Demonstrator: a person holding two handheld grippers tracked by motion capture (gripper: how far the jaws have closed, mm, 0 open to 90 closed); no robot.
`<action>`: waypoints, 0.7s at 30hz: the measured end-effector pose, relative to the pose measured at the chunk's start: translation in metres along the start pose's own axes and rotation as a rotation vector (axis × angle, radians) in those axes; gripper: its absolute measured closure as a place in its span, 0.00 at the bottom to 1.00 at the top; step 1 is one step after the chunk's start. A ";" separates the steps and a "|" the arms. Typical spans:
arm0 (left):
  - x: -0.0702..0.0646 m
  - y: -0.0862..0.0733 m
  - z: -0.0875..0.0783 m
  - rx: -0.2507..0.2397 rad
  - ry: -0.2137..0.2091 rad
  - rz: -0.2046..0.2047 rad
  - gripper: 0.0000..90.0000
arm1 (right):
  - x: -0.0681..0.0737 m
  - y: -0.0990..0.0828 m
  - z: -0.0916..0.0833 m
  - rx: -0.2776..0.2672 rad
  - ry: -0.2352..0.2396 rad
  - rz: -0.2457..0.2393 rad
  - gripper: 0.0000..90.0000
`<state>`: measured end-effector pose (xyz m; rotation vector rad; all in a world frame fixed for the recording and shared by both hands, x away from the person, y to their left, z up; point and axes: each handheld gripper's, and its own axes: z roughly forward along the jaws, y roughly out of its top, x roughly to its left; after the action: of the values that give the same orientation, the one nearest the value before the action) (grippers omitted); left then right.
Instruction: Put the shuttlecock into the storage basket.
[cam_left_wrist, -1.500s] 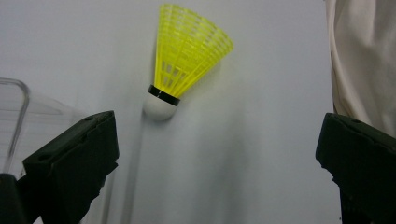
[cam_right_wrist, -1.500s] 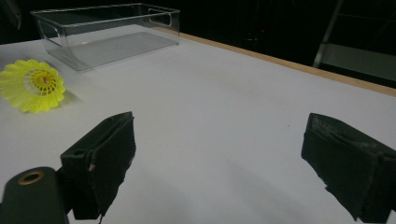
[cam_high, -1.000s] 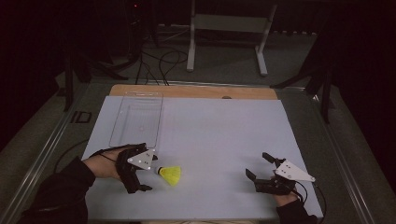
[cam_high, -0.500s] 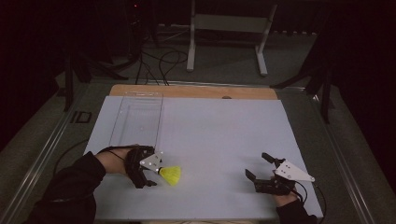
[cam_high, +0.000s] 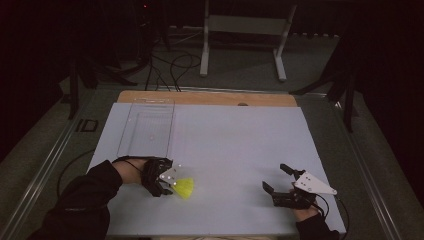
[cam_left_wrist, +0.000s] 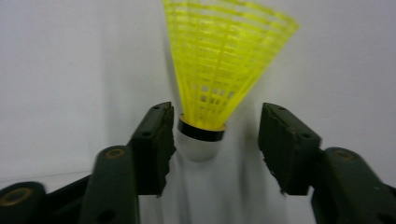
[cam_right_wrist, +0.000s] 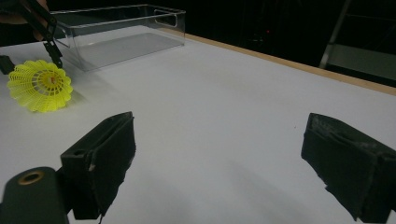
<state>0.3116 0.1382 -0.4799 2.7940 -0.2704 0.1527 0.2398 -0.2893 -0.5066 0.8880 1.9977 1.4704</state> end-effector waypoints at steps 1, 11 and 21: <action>0.000 0.000 0.001 0.002 -0.004 0.003 0.55 | 0.000 0.000 0.000 0.000 0.000 0.001 0.11; 0.004 -0.001 0.010 0.052 -0.006 0.016 0.63 | 0.000 0.000 0.000 -0.001 0.002 0.002 0.11; 0.006 0.000 0.009 0.050 -0.032 0.005 0.71 | 0.000 0.000 -0.001 -0.001 0.001 0.004 0.11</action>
<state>0.3186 0.1343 -0.4880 2.8475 -0.2849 0.1178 0.2394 -0.2898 -0.5065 0.8918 1.9967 1.4742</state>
